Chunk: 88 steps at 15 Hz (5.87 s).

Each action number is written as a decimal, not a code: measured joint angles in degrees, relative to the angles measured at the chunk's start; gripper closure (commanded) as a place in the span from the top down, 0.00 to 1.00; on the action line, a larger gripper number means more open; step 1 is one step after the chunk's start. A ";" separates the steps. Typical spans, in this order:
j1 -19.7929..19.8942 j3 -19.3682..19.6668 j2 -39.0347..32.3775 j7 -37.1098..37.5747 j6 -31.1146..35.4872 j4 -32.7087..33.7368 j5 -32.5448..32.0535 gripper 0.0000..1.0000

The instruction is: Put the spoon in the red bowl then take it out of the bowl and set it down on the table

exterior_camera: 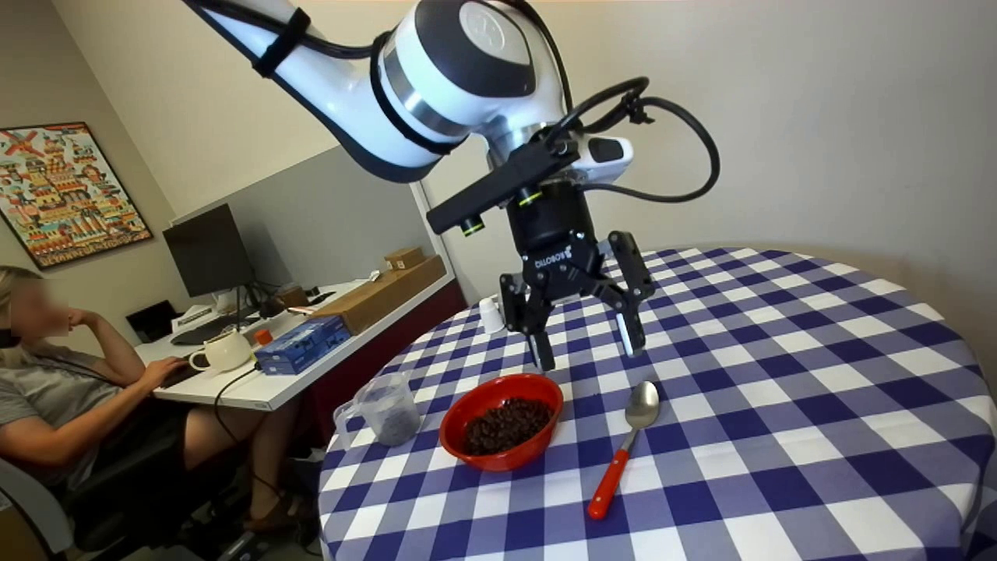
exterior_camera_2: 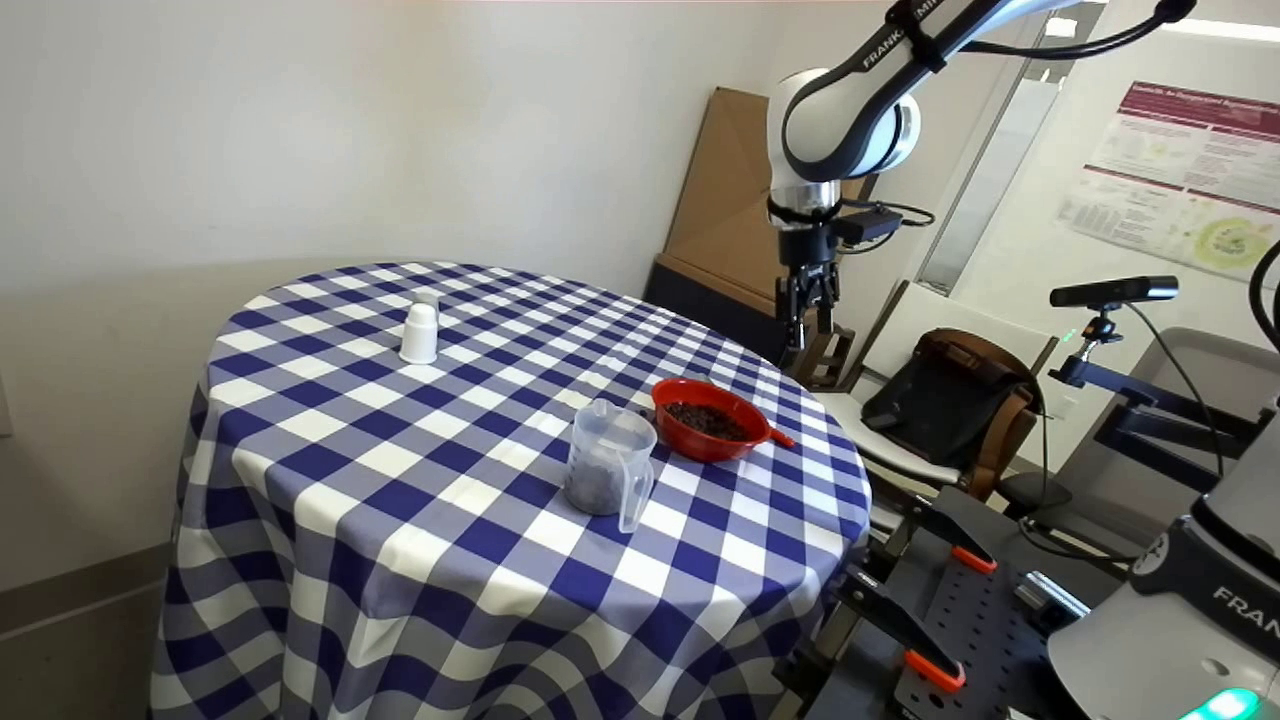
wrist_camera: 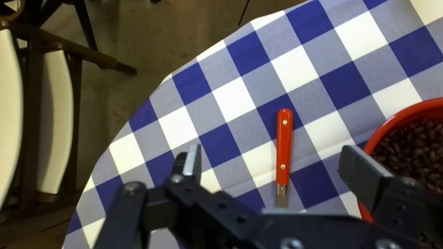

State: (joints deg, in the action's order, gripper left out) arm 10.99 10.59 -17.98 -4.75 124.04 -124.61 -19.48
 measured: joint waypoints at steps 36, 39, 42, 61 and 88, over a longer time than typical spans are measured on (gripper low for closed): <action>0.25 -0.83 -17.96 -2.87 8.59 4.26 0.31 0.05; 0.25 -0.87 -17.96 -3.45 8.59 4.28 0.34 0.05; 0.25 -0.93 -17.95 -3.81 8.60 4.33 0.45 0.05; 0.25 -3.75 -8.96 -16.28 8.66 14.87 3.67 0.05; -6.95 -9.06 2.06 -46.36 -8.91 10.45 -26.54 0.05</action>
State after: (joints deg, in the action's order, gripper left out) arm 4.04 1.52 -15.93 -51.11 115.13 -114.16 -46.02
